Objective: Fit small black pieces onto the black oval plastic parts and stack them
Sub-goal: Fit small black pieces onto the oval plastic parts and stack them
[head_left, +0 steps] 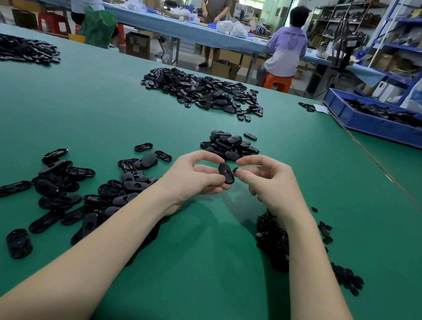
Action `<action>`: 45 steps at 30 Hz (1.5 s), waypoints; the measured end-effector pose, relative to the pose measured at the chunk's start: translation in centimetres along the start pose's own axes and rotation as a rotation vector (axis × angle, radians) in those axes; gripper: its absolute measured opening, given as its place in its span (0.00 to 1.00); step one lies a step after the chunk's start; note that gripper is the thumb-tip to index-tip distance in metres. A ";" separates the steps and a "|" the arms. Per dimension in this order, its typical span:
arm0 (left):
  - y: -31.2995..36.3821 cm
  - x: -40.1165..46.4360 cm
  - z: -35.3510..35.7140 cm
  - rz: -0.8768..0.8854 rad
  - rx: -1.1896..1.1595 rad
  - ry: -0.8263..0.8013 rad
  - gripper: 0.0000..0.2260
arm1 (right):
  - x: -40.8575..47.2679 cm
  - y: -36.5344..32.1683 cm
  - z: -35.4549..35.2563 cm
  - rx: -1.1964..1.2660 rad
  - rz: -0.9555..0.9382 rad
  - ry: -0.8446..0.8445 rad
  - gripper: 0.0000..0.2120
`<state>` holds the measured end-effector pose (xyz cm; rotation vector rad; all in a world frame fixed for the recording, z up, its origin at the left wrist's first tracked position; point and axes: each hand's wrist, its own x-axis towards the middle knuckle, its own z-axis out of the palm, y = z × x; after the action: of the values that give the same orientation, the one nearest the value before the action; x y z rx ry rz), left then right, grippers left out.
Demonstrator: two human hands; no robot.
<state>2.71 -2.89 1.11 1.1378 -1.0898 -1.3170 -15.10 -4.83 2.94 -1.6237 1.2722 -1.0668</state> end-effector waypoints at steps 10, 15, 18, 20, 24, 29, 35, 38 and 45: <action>-0.3 0.0 -0.1 0.093 0.141 0.038 0.13 | 0.2 -0.5 -0.3 -0.026 0.069 0.010 0.02; -0.4 -0.1 -0.1 0.151 0.284 0.081 0.12 | 0.4 -0.7 0.2 -0.053 0.101 0.011 0.03; -0.3 -0.1 0.0 0.189 0.332 0.074 0.14 | 0.5 -0.6 0.5 -0.082 0.134 0.007 0.03; -0.3 -0.2 0.1 0.197 0.336 0.059 0.14 | 0.4 -0.6 0.5 -0.110 0.154 0.006 0.02; -0.2 -0.3 0.2 0.197 0.333 0.036 0.13 | 0.6 -0.3 0.3 -0.130 0.185 0.030 0.03; -0.1 -0.5 0.3 0.187 0.343 0.013 0.14 | 0.7 -0.2 0.1 -0.137 0.199 0.024 0.04; 0.1 -0.4 0.1 0.217 0.398 0.017 0.14 | 0.7 -0.2 0.0 -0.114 0.220 0.040 0.05; 0.0 -0.3 0.2 0.210 0.400 0.011 0.13 | 0.7 -0.3 -0.2 -0.131 0.245 0.036 0.06; -0.5 -0.3 -0.2 0.104 0.215 -0.070 0.12 | 0.5 0.3 -0.4 -0.165 0.247 0.000 0.12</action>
<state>2.88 -2.56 0.57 1.1811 -1.3492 -1.1869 -15.50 -5.44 2.86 -1.5357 1.5500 -0.8283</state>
